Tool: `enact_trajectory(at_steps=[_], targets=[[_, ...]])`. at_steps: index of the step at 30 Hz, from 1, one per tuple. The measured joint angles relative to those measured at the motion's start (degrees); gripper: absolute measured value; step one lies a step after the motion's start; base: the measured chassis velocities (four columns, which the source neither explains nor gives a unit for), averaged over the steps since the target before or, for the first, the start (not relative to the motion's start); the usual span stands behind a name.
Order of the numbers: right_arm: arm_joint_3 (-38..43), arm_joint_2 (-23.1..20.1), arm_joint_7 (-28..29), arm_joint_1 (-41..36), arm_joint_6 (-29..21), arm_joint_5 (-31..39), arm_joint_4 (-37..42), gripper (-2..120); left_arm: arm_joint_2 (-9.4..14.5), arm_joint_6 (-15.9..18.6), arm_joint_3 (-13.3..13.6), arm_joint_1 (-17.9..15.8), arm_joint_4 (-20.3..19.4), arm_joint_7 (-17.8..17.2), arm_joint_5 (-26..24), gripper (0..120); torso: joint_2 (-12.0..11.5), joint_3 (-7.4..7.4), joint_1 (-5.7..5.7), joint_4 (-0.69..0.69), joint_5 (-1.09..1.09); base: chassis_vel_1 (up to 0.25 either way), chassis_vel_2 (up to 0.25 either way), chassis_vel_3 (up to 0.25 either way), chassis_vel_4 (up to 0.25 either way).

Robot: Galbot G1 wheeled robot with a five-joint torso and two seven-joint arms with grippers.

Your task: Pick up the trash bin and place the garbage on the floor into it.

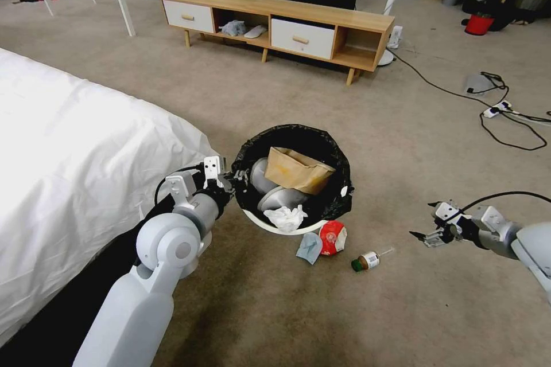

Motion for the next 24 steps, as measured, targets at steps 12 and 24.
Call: enact_trajectory(at_steps=[12,24], targets=[[-0.87,1.09,-4.49,2.45,11.43,-5.31,-4.04,100,-0.56,0.01,0.35,-0.02,0.16,-0.02,0.22,2,0.00,0.00,0.00,0.01,0.00,0.000,0.000,0.000,0.000],[-5.38,2.22,-3.25,6.77,12.24,-4.84,-5.98,100,-1.42,0.01,0.75,-0.53,0.95,0.01,0.62,2,0.00,0.00,0.00,0.01,-0.01,0.000,0.000,0.000,0.000]])
